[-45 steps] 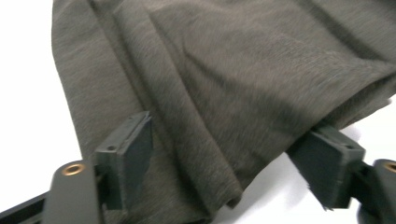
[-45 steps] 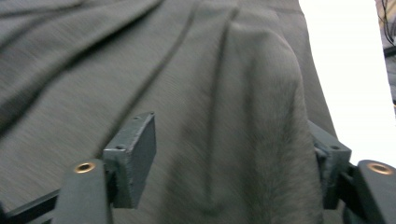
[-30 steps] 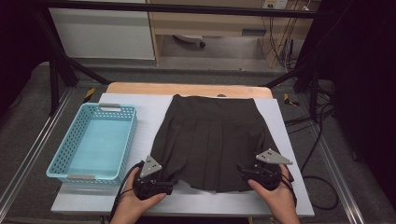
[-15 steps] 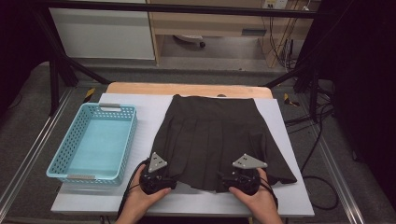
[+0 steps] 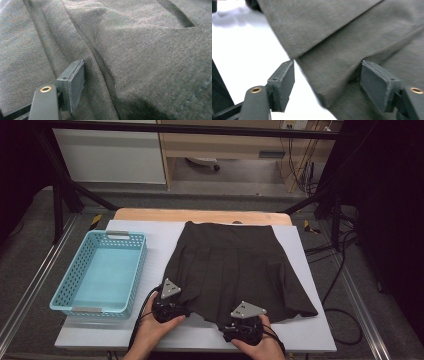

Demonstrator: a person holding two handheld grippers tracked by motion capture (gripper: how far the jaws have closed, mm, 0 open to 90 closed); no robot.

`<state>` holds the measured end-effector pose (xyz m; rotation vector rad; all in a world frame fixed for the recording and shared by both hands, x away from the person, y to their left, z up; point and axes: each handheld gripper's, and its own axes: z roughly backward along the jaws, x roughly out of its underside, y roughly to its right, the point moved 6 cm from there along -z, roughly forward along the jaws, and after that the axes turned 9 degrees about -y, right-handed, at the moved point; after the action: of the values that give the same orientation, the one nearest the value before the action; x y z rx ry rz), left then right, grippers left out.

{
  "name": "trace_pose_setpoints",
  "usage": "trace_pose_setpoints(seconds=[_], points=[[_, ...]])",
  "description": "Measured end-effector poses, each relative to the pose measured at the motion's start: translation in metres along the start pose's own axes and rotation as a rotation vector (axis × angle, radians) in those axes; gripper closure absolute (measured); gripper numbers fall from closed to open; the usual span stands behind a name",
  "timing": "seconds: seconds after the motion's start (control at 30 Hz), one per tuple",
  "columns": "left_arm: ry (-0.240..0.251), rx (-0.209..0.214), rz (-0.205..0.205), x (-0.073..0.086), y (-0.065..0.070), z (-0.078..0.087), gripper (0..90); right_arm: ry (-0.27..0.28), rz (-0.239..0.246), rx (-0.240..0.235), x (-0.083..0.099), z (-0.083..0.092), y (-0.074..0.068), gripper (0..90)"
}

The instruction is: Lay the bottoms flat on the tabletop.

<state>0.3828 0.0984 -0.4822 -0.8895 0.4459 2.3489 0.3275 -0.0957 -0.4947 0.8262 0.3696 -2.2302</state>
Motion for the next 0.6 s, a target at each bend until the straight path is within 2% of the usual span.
trace_pose_setpoints(seconds=[0.07, 0.17, 0.3, 0.37, 0.43, 0.6], points=[[0.000, 0.002, 0.002, 0.000, 0.000, 0.000, 28.8, -0.016, 0.013, 0.008, 0.000, -0.005, -0.004, 22.6], [-0.003, 0.002, -0.001, 0.000, 0.001, 0.001, 28.9, -0.018, 0.027, 0.035, -0.002, -0.009, -0.003, 30.9], [-0.003, 0.008, -0.004, 0.001, 0.002, 0.002, 28.6, -0.007, 0.027, 0.055, -0.003, -0.007, 0.005, 57.8], [-0.002, 0.011, -0.006, 0.001, 0.002, 0.003, 28.5, -0.008, 0.027, 0.057, -0.004, -0.004, 0.010, 74.5], [-0.002, 0.015, -0.009, 0.000, 0.003, 0.003, 28.2, 0.003, 0.011, 0.034, -0.008, -0.001, 0.015, 82.2], [-0.006, 0.024, -0.019, 0.000, 0.007, 0.003, 28.1, 0.054, -0.027, 0.041, -0.029, 0.009, 0.035, 83.8]])
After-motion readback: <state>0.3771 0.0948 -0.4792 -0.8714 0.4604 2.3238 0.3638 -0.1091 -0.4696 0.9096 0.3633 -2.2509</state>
